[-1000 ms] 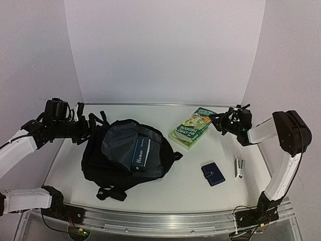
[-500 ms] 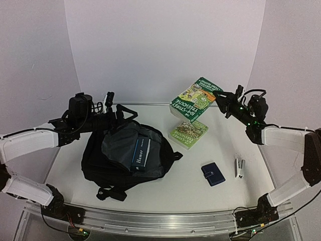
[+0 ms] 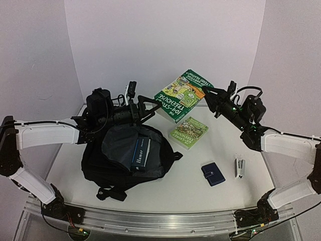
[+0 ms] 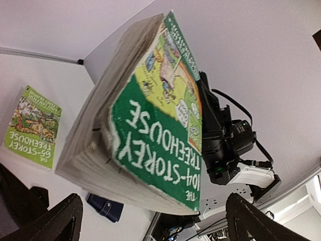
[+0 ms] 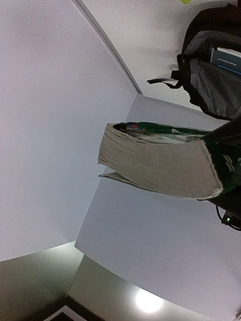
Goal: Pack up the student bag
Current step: Pick up the book from the center of the board.
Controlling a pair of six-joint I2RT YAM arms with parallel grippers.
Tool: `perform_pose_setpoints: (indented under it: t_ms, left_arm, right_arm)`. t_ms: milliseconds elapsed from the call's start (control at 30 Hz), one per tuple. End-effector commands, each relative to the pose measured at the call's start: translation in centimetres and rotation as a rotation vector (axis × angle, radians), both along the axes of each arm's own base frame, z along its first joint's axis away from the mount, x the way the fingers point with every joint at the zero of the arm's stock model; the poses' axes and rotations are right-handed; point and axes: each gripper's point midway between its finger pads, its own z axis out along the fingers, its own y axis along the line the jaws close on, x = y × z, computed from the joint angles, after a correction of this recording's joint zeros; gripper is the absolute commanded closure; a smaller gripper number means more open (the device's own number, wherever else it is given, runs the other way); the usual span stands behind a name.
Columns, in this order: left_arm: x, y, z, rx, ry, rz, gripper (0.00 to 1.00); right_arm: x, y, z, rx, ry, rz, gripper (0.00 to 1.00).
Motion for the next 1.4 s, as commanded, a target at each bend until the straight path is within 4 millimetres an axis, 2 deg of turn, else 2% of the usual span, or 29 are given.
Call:
perform_pose_setpoints:
  t_ms: [0, 367, 567, 667, 733, 867, 1033, 1133, 1200, 1233, 1367]
  left_arm:
    - [-0.2, -1.1, 3.6, -0.097, -0.059, -0.025, 0.00]
    - [-0.3, -2.1, 3.0, -0.088, -0.037, -0.034, 0.00]
    - [-0.3, -2.1, 4.8, -0.119, -0.082, -0.031, 0.01]
    - [-0.1, -1.8, 5.7, -0.137, -0.108, -0.011, 0.05]
    - [0.1, -1.7, 6.0, -0.143, -0.113, 0.001, 0.13]
    - [0.4, -1.8, 6.3, -0.168, -0.109, 0.008, 0.38]
    - [0.8, -1.9, 5.7, -0.175, -0.081, 0.021, 0.63]
    - [0.8, -1.7, 5.5, -0.172, -0.074, 0.031, 0.84]
    - [0.8, -1.6, 5.4, -0.160, -0.079, 0.039, 0.97]
    - [0.8, -1.5, 5.4, -0.151, -0.083, 0.041, 0.99]
    - [0.1, -0.8, 5.1, -0.089, -0.113, 0.041, 1.00]
  right_arm:
    - [-2.0, -1.2, 6.5, 0.172, -0.164, -0.014, 1.00]
    - [-3.3, -0.6, 7.6, 0.227, -0.187, 0.022, 1.00]
    - [-3.6, -0.1, 7.1, 0.229, -0.175, 0.035, 1.00]
    - [-3.7, 0.0, 6.6, 0.233, -0.163, 0.034, 1.00]
    - [-3.7, 0.0, 6.3, 0.232, -0.157, 0.034, 1.00]
    - [-3.7, 0.2, 5.8, 0.234, -0.147, 0.034, 1.00]
    - [-3.5, 0.1, 5.2, 0.227, -0.137, 0.024, 1.00]
    - [-3.4, 0.3, 4.5, 0.209, -0.131, 0.020, 1.00]
    - [-3.1, 0.4, 3.7, 0.189, -0.120, 0.013, 0.90]
    - [-3.0, 0.5, 3.2, 0.177, -0.117, 0.009, 0.79]
    - [-2.6, 0.4, 1.1, 0.075, -0.104, -0.032, 0.39]
